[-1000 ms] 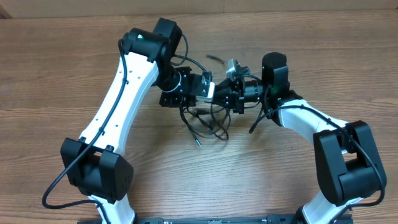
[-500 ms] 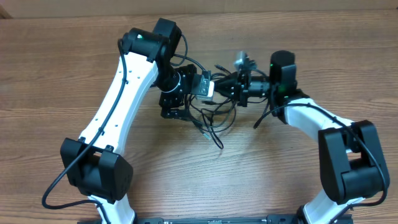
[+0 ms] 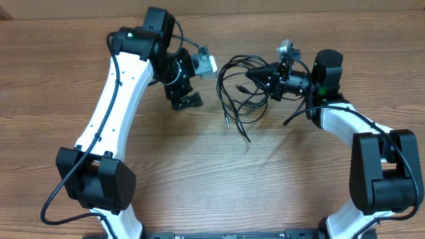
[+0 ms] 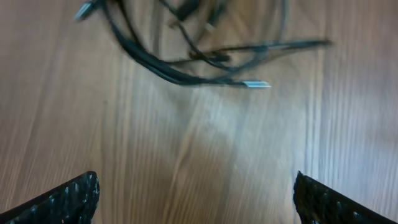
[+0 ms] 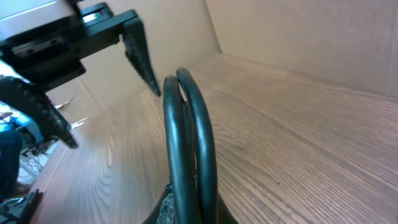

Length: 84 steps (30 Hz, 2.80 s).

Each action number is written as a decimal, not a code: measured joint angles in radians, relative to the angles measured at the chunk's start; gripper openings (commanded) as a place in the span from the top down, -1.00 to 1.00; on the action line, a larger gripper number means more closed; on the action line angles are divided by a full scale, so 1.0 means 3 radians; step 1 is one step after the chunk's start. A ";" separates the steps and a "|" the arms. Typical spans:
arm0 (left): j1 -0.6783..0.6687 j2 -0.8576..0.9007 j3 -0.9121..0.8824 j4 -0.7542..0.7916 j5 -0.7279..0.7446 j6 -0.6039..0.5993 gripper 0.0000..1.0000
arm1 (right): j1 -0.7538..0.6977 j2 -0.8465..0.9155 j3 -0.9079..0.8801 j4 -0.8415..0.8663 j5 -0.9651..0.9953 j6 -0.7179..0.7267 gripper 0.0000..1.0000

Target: Untangle cables

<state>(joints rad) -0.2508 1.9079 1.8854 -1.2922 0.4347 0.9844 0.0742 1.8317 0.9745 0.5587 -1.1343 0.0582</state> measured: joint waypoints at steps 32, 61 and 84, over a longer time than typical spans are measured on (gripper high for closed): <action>-0.0223 0.0000 0.0000 0.0779 0.0011 -0.1887 -0.65 | 0.0001 0.0000 0.0000 0.0374 -0.0146 0.0145 0.93; -0.0453 0.0197 0.0000 0.0895 -0.0755 -0.2262 -0.28 | 0.0001 0.0000 0.0000 0.0376 -0.0148 0.0144 0.93; -0.0502 0.0200 0.0000 0.0902 -0.0754 -0.2305 -0.39 | -0.0001 0.0000 0.0000 0.0376 -0.0146 0.0145 0.93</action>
<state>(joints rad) -0.4015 1.9678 1.8854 -1.0218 0.2085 0.2928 0.0738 1.8317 0.9745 0.6716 -1.1782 0.1017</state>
